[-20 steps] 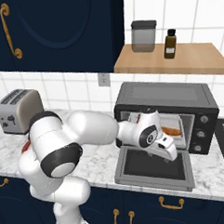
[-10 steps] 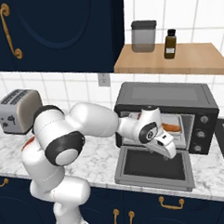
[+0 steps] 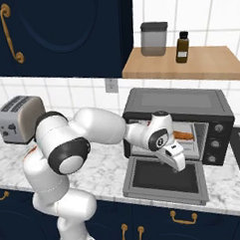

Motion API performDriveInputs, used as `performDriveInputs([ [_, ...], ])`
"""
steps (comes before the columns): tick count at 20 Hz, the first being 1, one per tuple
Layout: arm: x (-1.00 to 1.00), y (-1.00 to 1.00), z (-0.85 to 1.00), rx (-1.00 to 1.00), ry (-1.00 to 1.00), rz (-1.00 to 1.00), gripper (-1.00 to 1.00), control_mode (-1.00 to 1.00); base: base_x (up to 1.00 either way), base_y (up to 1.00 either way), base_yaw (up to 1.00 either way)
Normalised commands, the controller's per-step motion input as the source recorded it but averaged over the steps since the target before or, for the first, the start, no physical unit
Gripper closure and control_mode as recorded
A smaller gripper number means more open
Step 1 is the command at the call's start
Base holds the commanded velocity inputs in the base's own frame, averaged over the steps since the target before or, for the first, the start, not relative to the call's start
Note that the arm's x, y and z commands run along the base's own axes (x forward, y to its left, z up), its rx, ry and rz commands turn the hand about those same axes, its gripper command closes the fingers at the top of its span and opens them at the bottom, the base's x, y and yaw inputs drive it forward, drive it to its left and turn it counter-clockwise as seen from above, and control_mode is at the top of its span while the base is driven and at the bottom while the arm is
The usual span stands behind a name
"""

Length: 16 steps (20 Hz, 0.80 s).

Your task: Pick up the kebab skewer and baguette bread, and place them inside the toaster oven. Close the toaster oven door and start by setting the timer.

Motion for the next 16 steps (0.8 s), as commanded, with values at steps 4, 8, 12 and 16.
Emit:
performDriveInputs([
  [4, -0.41, 0.0, 0.09, 0.0, -0.04, -0.11, -1.0, -1.0, 0.0, 0.0, 0.0],
  [8, -0.99, 0.0, 0.28, 0.0, 0.0, 0.0, -1.0, -1.0, 0.0, 0.0, 0.0],
  [12, -1.0, 0.0, 0.36, 0.0, 0.0, 0.16, -1.0, -1.0, 0.0, 0.0, 0.0],
  [16, -1.0, 0.05, 0.05, 0.0, 0.0, 0.39, -1.0, -1.0, 0.0, 0.0, 0.0],
])
